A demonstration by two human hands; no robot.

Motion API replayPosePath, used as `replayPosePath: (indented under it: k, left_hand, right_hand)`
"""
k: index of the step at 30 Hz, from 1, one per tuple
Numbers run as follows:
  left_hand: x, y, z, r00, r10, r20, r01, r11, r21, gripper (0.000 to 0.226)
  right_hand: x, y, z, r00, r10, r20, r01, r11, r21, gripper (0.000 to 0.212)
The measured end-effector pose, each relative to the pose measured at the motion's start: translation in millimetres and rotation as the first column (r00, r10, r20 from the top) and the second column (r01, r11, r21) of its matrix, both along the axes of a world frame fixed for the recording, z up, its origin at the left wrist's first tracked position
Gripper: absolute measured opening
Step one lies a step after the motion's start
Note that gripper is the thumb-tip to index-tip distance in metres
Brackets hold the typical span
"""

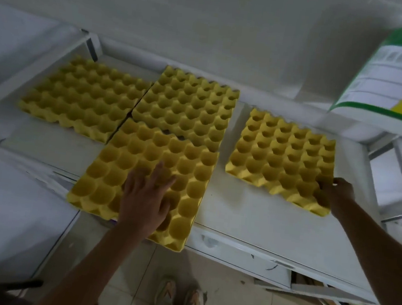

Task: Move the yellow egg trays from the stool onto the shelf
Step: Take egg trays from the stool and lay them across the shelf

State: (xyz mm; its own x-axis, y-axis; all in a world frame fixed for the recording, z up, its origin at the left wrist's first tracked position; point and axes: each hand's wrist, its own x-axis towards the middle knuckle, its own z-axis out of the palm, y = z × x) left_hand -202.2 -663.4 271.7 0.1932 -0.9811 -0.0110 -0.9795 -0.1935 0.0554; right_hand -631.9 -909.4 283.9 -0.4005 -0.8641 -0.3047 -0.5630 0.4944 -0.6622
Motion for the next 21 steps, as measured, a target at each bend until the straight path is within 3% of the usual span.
replayPosePath:
  k: [3,5,7,9,11,12,21]
  left_hand:
    - [-5.4,-4.0,0.0,0.999,0.032,-0.009,-0.032,0.999,-0.020,0.068]
    - [-4.6,-0.4,-2.8,0.999,0.035,0.003,-0.035,0.999,-0.036,0.069]
    - [-2.1,5.7,-6.1,0.999,0.052,0.010,-0.051,0.997,-0.053,0.069]
    - [-0.7,10.5,-8.1,0.997,0.078,0.008,-0.078,0.995,-0.059,0.070]
    - [-0.4,10.1,-8.4,0.996,0.087,0.003,-0.087,0.994,-0.061,0.071]
    - [-0.7,8.3,-7.5,0.996,0.086,0.002,-0.086,0.994,-0.060,0.070]
    - [8.7,-0.8,-16.6,0.997,0.077,0.002,-0.076,0.992,-0.105,0.064]
  right_hand:
    - [31.3,-13.4,6.3,0.997,0.035,-0.073,-0.040,0.996,-0.075,0.053]
    - [47.5,-14.0,8.7,0.961,0.115,-0.252,-0.152,0.979,-0.134,0.063]
    - [59.8,-7.9,8.4,0.855,0.206,-0.476,-0.326,0.927,-0.185,0.065]
    - [72.2,2.1,4.3,0.696,0.382,-0.609,-0.552,0.827,-0.112,0.063]
    - [83.5,7.8,-2.8,0.561,0.554,-0.615,-0.688,0.725,0.026,0.061]
    - [88.0,7.8,-5.3,0.542,0.586,-0.602,-0.705,0.707,0.054,0.060]
    - [96.1,-25.7,1.4,0.568,0.664,-0.487,-0.715,0.691,0.107,0.051]
